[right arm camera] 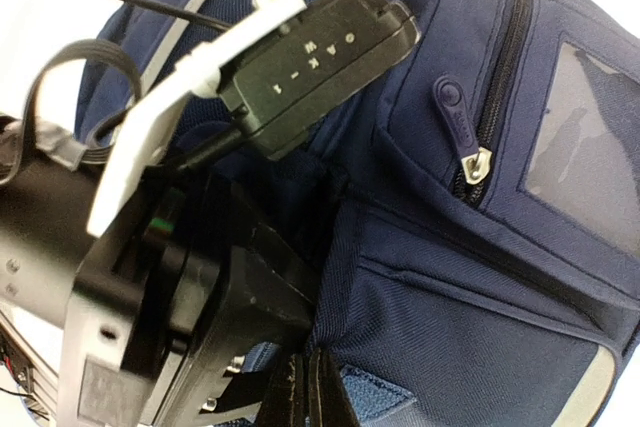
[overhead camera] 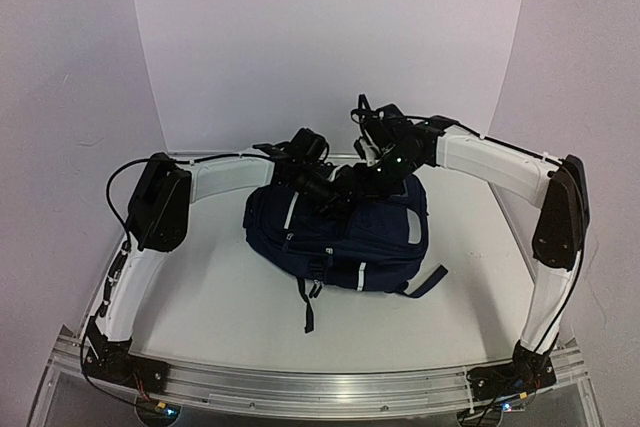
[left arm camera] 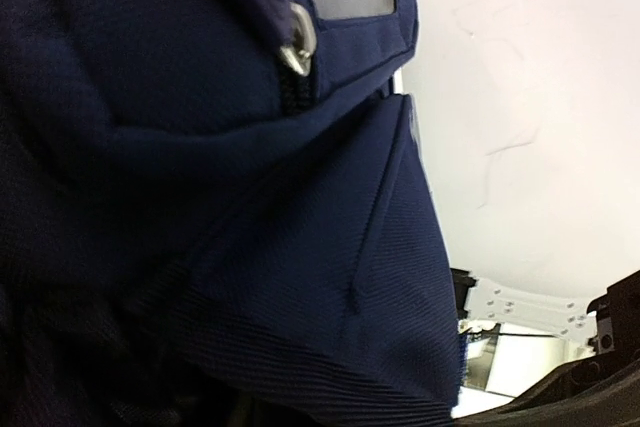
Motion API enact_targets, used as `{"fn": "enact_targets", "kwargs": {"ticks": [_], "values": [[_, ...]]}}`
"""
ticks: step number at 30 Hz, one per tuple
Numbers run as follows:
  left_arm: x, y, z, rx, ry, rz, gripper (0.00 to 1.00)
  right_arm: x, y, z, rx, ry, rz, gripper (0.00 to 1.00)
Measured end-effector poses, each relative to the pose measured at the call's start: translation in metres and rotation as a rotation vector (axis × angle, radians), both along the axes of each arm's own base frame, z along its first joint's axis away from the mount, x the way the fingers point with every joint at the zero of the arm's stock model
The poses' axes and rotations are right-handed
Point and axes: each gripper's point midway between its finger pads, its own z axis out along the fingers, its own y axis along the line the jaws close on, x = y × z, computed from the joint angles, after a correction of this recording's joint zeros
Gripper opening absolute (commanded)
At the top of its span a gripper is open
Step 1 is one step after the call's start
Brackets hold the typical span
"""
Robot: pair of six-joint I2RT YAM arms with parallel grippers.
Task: Pack the student bag
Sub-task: Adjust the student bag at the center of the board.
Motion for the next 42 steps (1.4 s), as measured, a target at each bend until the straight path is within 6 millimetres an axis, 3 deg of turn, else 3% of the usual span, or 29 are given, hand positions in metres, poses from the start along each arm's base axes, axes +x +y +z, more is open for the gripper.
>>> {"fn": "enact_targets", "kwargs": {"ticks": [6, 9, 11, 13, 15, 18, 21, 24, 28, 34, 37, 42], "values": [[0.003, 0.003, 0.003, 0.003, 0.015, 0.023, 0.45, 0.001, -0.002, 0.005, 0.014, 0.002, -0.001, 0.03], [0.007, 0.012, 0.007, 0.045, -0.016, 0.068, 0.55, 0.002, -0.002, 0.006, 0.029, 0.009, 0.002, 0.26], [0.007, 0.021, 0.011, 0.079, -0.039, 0.099, 0.6, 0.003, -0.001, 0.008, 0.049, 0.009, 0.012, 0.48], [0.008, 0.031, 0.02, 0.106, -0.071, 0.125, 0.65, 0.003, 0.0, 0.015, 0.075, 0.01, 0.021, 0.6], [0.007, 0.04, 0.029, 0.13, -0.1, 0.144, 0.66, 0.004, -0.003, 0.024, 0.104, 0.002, 0.034, 0.65], [0.008, 0.053, 0.045, 0.157, -0.142, 0.18, 0.67, 0.007, -0.01, 0.039, 0.145, -0.011, 0.041, 0.63], [0.006, 0.068, 0.055, 0.18, -0.162, 0.216, 0.68, 0.013, -0.024, 0.055, 0.195, -0.029, 0.037, 0.52], [0.001, 0.086, 0.061, 0.208, -0.172, 0.251, 0.68, 0.013, -0.037, 0.057, 0.231, -0.016, 0.036, 0.41], [-0.005, 0.102, 0.057, 0.241, -0.159, 0.285, 0.68, 0.003, -0.041, 0.033, 0.247, 0.061, 0.059, 0.36], [-0.014, 0.119, 0.021, 0.333, -0.089, 0.321, 0.67, -0.008, -0.015, 0.0, 0.263, 0.153, 0.11, 0.33], [-0.017, 0.125, 0.01, 0.367, -0.061, 0.337, 0.62, -0.013, 0.0, -0.015, 0.263, 0.181, 0.132, 0.32], [-0.015, 0.124, 0.012, 0.362, -0.066, 0.344, 0.48, -0.017, 0.011, -0.037, 0.257, 0.217, 0.13, 0.3]]}}
